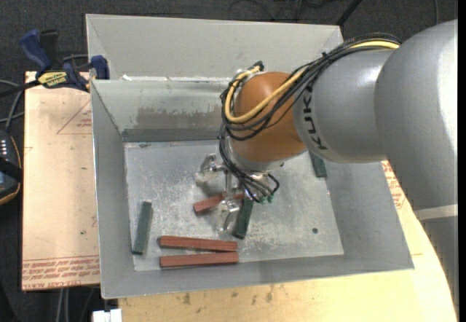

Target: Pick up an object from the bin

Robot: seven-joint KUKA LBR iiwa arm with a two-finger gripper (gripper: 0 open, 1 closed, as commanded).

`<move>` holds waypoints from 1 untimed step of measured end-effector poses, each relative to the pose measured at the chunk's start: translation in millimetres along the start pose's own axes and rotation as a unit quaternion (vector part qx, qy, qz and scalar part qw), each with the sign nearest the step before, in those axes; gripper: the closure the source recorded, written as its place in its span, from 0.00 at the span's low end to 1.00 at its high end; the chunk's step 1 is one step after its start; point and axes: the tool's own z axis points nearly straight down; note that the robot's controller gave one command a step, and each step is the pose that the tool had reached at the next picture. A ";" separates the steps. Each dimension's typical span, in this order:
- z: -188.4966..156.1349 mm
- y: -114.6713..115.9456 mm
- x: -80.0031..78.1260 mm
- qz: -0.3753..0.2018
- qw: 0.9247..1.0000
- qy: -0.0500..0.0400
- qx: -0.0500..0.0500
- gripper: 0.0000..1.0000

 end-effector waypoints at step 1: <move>-2.6 -13.4 -30.3 0.010 1.000 -0.001 0.004 1.00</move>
Offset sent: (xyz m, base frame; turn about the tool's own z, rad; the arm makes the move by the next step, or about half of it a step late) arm 0.0000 0.0000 0.0000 0.0000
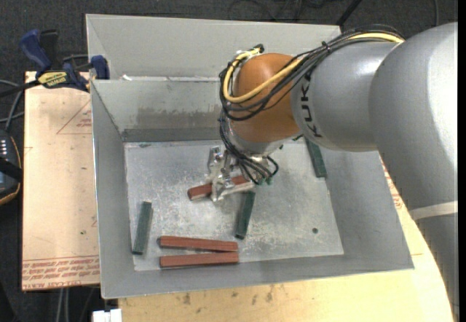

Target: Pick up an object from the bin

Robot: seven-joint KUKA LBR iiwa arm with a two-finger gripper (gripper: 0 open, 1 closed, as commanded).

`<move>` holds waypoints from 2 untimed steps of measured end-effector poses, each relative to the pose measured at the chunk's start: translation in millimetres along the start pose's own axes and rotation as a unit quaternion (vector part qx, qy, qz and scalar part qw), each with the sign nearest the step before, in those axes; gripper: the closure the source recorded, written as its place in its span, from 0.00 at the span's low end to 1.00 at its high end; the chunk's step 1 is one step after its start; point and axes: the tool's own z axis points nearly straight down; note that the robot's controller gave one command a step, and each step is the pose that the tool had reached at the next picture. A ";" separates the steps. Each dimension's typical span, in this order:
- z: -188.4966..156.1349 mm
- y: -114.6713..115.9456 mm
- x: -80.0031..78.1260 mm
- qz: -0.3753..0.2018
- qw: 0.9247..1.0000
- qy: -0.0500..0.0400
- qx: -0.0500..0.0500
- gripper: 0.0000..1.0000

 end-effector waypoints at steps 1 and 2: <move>0.0 0.0 0.0 0.000 1.000 0.000 0.000 1.00; -128.5 -4.3 4.6 0.006 1.000 0.007 0.000 1.00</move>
Offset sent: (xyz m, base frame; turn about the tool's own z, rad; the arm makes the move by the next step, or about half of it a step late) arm -0.0064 -0.0065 0.1284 0.0118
